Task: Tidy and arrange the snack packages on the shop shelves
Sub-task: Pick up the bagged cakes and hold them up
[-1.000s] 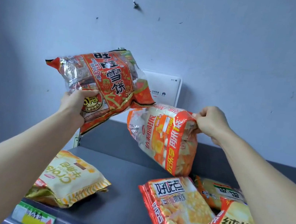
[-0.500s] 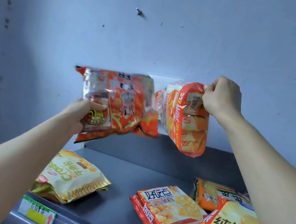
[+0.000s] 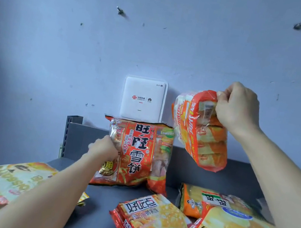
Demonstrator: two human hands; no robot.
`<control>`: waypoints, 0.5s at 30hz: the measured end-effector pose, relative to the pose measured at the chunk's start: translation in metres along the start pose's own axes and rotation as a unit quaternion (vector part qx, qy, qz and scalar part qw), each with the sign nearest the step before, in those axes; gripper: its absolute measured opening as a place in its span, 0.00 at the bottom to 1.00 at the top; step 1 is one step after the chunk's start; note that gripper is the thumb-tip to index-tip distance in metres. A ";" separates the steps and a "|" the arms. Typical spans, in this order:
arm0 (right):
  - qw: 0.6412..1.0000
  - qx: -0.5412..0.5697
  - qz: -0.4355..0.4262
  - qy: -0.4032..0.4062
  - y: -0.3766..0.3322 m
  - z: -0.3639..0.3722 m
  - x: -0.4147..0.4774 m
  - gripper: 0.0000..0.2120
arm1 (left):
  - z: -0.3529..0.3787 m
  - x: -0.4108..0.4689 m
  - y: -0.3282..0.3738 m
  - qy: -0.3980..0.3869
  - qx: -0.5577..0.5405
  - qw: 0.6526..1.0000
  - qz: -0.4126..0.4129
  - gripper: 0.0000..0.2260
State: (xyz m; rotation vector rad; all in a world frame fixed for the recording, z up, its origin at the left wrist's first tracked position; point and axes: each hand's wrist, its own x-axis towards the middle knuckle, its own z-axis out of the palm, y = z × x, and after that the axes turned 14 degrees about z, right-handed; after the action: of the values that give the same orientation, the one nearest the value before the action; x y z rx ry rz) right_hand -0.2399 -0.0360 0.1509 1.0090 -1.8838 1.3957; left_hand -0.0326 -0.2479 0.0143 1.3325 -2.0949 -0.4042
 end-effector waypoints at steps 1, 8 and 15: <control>1.000 0.005 0.001 0.000 0.002 -0.002 -0.001 0.08 | 0.006 0.000 0.002 0.003 0.051 0.999 -0.011 0.24; 0.999 0.019 -0.041 0.010 -0.006 -0.002 -0.011 0.09 | 0.012 0.001 0.006 0.010 -0.112 0.993 -0.036 0.29; 0.983 0.040 -0.169 0.063 -0.034 0.004 -0.028 0.06 | -0.031 -0.036 0.081 0.190 -0.270 0.930 0.161 0.19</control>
State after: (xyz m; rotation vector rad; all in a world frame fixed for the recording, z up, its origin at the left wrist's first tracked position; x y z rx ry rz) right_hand -0.1960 -0.0393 0.1445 1.1872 -1.4929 1.3059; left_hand -0.0592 -0.1775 0.0705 0.6658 -1.6676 -0.4889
